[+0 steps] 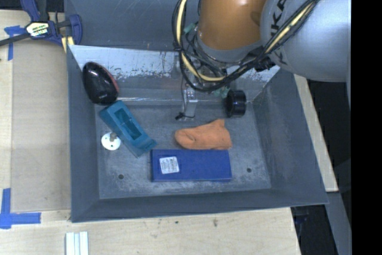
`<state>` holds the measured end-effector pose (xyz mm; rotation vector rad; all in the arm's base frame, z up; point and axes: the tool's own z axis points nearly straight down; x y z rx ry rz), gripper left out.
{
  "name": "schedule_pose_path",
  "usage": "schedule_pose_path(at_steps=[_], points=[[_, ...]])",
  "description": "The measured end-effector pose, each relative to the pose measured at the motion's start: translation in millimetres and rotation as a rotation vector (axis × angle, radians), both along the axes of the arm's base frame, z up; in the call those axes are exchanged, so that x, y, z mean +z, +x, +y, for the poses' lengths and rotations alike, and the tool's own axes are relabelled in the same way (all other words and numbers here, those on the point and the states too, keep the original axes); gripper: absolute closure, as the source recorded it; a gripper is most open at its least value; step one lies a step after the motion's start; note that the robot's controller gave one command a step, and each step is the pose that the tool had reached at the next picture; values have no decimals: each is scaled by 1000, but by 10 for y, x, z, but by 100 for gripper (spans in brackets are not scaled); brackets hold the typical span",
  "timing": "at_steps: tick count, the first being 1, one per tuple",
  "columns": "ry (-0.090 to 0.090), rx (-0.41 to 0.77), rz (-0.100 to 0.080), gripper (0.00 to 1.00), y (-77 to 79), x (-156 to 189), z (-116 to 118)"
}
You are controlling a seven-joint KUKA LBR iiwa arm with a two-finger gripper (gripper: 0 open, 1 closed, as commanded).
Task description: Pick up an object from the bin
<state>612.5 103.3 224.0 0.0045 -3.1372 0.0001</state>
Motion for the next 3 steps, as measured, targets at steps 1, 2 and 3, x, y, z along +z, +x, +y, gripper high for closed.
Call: schedule_pose_path(at_steps=[1, 2, 3], points=[[1, -2, -8, 0, 10, 53, -6], [2, -38, -15, 0, -86, -373, -217], [1, -48, -9, 0, -127, -525, -295]])
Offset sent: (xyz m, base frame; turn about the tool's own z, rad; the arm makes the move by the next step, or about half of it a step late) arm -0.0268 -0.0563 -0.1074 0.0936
